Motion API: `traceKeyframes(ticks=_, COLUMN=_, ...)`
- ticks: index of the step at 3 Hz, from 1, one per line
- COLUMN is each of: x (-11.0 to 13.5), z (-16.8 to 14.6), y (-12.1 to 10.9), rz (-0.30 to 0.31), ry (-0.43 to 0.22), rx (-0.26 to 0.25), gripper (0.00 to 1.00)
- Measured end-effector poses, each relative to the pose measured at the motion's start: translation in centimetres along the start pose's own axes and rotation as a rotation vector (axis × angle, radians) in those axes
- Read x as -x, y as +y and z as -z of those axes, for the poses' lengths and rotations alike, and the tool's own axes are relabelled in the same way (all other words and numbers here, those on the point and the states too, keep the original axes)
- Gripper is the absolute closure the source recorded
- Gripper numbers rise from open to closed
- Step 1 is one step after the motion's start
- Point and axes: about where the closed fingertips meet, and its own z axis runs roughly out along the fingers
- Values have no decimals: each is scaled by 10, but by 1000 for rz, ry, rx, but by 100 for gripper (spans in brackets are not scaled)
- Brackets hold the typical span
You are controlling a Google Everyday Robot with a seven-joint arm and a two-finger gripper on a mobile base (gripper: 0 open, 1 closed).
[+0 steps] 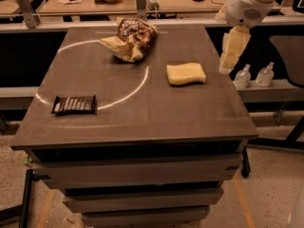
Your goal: Move sponge near rxbar chocolate
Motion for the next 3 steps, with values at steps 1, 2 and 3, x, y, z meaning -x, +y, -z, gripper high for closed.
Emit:
traceKeyframes(ticks=1, x=8, z=-18, y=-6, rz=27, ry=-35, rx=31, gripper=0)
traceKeyframes(ticks=2, x=16, z=-49, y=-18, rz=61, ry=-89, rx=91, gripper=0)
traceKeyframes(ticks=3, x=25, z=-76, y=-31, rz=91, ry=-138, rx=118, gripper=0)
